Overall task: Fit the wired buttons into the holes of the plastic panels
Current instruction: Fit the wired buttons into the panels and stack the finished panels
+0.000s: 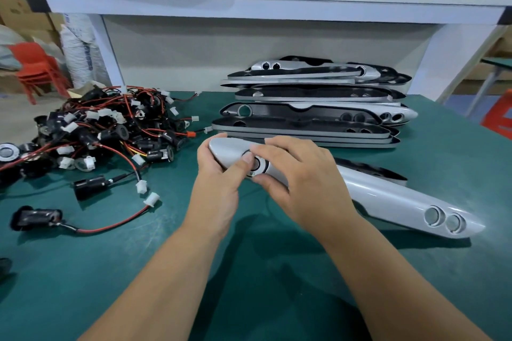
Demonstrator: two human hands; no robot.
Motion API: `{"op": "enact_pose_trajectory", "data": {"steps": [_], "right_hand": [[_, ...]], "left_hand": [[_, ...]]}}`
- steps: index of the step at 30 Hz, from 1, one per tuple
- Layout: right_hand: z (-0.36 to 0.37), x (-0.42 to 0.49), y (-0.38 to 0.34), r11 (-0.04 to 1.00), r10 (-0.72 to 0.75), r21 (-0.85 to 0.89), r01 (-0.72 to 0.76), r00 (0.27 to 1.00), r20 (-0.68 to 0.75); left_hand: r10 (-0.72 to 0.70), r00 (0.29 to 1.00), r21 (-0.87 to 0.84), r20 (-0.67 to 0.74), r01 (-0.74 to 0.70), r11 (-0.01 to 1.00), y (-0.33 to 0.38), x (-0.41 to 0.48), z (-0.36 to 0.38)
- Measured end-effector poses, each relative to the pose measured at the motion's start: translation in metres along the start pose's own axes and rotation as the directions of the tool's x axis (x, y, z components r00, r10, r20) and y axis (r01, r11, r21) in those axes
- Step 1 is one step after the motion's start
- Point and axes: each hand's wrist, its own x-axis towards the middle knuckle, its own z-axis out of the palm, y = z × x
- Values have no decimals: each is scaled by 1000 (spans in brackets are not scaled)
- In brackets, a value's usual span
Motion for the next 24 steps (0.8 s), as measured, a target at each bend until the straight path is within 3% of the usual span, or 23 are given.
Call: {"op": "enact_pose_trajectory", "data": {"steps": [5, 12, 17, 24], "right_hand": [[0, -1, 0, 999, 36, 6, -36, 999, -22], [-6, -1, 2, 994, 86, 58, -94, 988, 127], [-10, 3, 11, 936, 339, -6, -352, 896, 288], [-8, 3, 25, 887, 414, 15, -462, 809, 417]], "left_hand": [[-28, 999, -29, 36, 29, 999, 5, -1, -2], [-40, 999, 55, 3, 40, 998, 7, -2, -5], [-91, 996, 150, 25, 86, 985, 5, -4, -3], [-191, 980, 261, 52, 171, 950, 1, -5, -4]]}}
